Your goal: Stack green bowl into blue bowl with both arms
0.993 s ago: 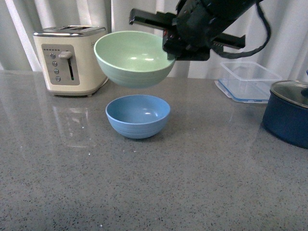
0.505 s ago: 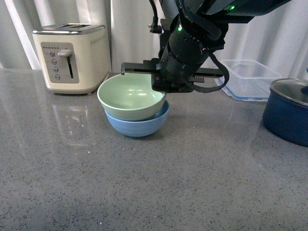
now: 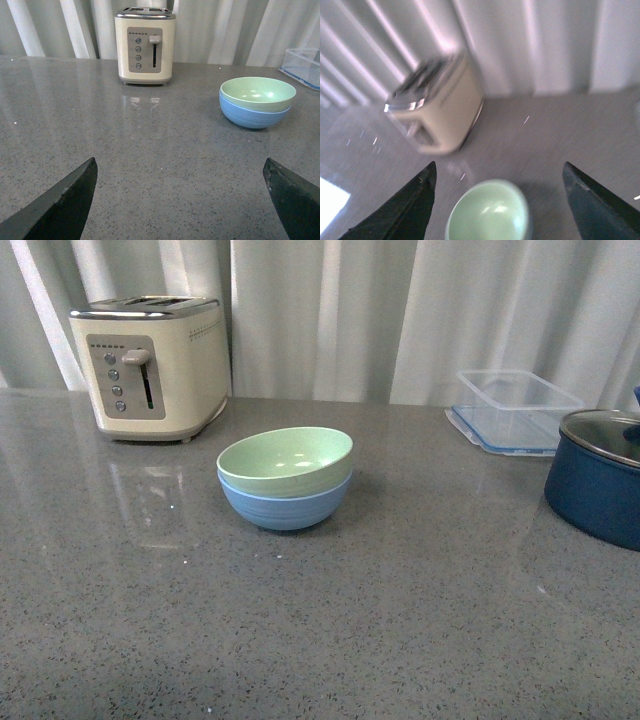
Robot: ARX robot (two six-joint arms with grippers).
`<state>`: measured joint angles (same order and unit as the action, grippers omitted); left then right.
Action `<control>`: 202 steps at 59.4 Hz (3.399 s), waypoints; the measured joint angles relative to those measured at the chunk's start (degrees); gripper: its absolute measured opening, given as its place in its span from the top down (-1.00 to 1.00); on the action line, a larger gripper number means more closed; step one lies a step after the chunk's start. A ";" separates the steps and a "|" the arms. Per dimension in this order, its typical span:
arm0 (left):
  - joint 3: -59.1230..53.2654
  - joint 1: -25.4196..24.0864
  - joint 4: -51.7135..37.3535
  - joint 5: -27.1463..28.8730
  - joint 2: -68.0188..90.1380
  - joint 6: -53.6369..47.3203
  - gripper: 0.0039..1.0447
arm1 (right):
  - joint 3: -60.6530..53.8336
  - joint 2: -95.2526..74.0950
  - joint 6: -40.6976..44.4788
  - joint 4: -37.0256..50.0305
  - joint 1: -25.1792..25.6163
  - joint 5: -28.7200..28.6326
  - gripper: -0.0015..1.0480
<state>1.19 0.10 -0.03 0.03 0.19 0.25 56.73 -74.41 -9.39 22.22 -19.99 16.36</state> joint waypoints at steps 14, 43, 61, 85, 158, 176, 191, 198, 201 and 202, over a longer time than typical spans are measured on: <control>0.00 0.00 0.00 0.00 0.00 0.00 -0.88 | -27.87 11.78 8.44 9.44 6.86 -3.80 0.88; 0.00 0.00 0.00 0.00 0.00 0.00 -0.88 | -45.48 27.87 9.20 12.76 13.97 -10.60 0.98; 0.00 0.00 0.00 0.00 0.00 0.00 -0.88 | -50.95 36.50 9.20 9.38 19.80 -15.98 0.98; 0.00 0.00 0.00 0.00 0.00 0.00 -0.88 | -54.53 47.89 9.20 1.75 19.85 -16.28 0.98; 0.00 0.00 0.00 0.00 0.00 0.00 -0.88 | -56.43 74.16 9.27 -22.16 19.85 -16.37 0.83; 0.00 0.00 0.00 -0.02 0.00 0.00 -0.88 | -56.43 74.16 9.27 -22.18 19.85 -16.35 -0.14; 0.00 0.00 0.00 -0.02 0.00 0.00 -0.88 | -56.43 74.16 9.22 -22.18 19.85 -16.35 -0.83; 0.00 0.00 0.00 -0.02 0.00 0.00 -0.88 | -56.43 74.16 9.25 -22.18 19.85 -16.35 -0.81; 0.00 0.00 0.00 0.00 0.00 0.00 -0.88 | -56.43 74.16 9.25 -22.18 19.85 -16.35 -0.81; 0.00 0.00 0.00 -0.02 0.00 0.00 -0.88 | -56.43 74.16 9.25 -22.18 19.85 -16.35 -0.81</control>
<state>1.19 0.10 -0.03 0.01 0.19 0.25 0.30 -0.25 -0.14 0.03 -0.14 0.01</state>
